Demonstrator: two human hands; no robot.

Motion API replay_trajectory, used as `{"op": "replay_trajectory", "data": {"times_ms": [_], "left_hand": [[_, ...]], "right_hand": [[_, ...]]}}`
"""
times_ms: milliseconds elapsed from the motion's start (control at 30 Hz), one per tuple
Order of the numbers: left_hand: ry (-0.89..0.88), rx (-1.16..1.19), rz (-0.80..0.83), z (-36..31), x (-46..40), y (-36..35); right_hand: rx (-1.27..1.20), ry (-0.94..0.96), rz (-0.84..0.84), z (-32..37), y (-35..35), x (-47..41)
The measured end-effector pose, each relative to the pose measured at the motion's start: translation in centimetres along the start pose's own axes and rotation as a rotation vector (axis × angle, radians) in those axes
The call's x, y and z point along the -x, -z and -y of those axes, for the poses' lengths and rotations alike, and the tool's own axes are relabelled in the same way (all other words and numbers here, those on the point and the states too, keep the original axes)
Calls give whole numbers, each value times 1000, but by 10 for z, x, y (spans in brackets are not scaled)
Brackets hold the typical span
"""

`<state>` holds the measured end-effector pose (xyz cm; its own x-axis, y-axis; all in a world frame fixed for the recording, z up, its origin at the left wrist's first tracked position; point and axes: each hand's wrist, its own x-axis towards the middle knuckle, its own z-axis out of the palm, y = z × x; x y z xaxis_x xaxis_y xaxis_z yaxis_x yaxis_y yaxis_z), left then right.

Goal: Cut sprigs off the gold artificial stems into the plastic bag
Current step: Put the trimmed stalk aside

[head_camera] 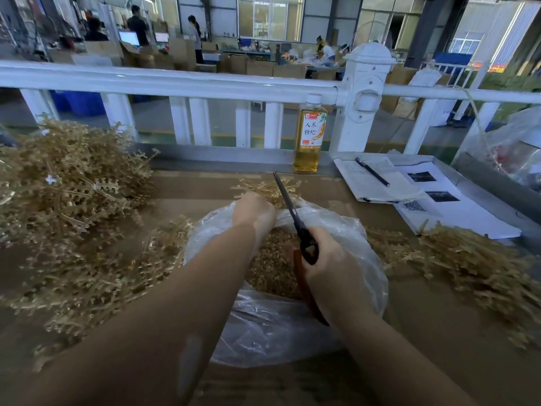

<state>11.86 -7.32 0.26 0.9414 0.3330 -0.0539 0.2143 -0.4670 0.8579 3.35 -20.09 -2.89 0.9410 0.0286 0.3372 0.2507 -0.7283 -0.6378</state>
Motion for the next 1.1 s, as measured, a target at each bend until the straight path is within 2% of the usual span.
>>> {"op": "replay_trajectory", "data": {"times_ms": [200,300,500,600,1100], "left_hand": [[-72,-272,191,-1,-5,-1],[-100,-249,240,2,-3,0],[-131,-66,52,12,20,6],[-98,19,32,20,35,8],[-324,-90,-73,46,89,29]], "right_hand": [[13,13,-18,2,0,-1],[49,-25,20,3,0,-4],[236,-99,83,4,-10,-12],[283,-101,79,4,-14,-12],[325,-97,37,4,-17,-9]]}}
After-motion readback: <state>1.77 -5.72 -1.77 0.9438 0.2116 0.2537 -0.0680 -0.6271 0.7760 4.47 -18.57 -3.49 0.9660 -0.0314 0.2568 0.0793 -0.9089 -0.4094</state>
